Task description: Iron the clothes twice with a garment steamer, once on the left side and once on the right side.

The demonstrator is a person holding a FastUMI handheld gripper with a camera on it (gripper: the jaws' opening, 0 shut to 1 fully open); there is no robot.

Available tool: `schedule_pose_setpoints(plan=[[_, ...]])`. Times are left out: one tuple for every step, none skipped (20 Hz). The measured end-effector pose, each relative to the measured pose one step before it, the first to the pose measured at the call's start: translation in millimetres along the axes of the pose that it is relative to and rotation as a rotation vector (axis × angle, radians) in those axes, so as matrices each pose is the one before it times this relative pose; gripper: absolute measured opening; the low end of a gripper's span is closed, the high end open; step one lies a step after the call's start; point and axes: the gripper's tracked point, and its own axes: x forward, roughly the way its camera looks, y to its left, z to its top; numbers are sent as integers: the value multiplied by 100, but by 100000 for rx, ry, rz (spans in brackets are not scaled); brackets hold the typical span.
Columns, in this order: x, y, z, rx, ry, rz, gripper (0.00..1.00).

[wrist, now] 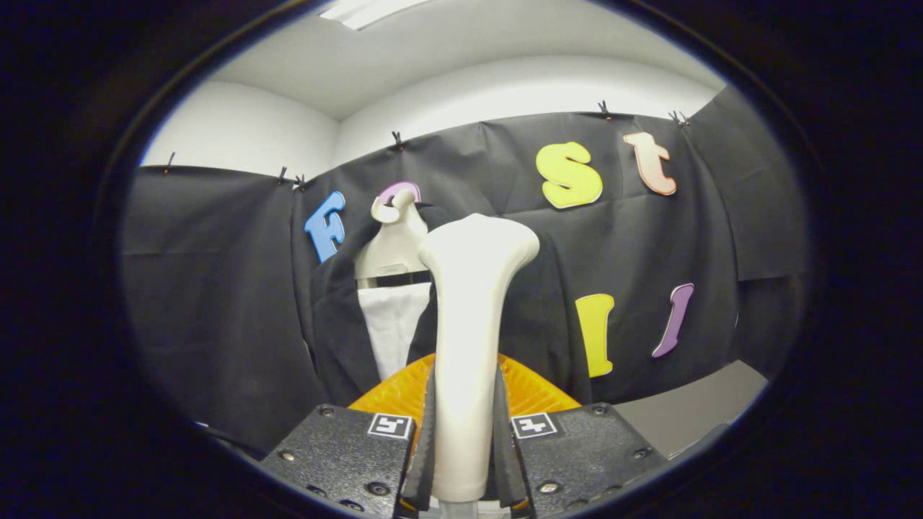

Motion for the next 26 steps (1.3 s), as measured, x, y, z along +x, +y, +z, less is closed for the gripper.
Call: schedule_pose_setpoints(plan=[[233,174,-302,-511,580,-265,37],[164,147,-464,-688,864,-287,37],[57,90,-382,-377,650,-351,37],[20,-71,-517,-348,653,-358,37],[-27,-47,-369,-368,524,-273,37],[-69,-95,-447,-393,540,-393,37],[-80,-101,-312,-813,455,-488,37],[-208,-47,-508,-679,392,-490,37],[-218,-29,-516,-421,439,-306,37],[-155,-6,-538,-51,621,-100,37],[-125,-44,-590,-249,792,119,37],[-97,-3,-645,-228,910,-28,37],[-163,32,-631,-217,1070,-155,37],[-176,12,-682,-270,1170,-22,37],[-69,-49,-685,-216,1137,54,37],[-72,-4,-727,-281,1026,-28,37],[-158,-90,-639,-147,822,-274,37],[-181,-104,-684,-466,947,-322,37],[-184,-99,-661,-15,985,-64,37],[-232,-41,-877,516,1162,-15,37],[-144,-156,-768,438,1306,-74,37],[-120,-171,-898,30,1312,-239,37],[-121,-188,-838,-140,1382,-388,37],[-75,-122,-968,-386,1503,-462,37],[-53,-205,-953,-153,1555,-266,37],[-156,2,-1098,-109,1394,-159,37]])
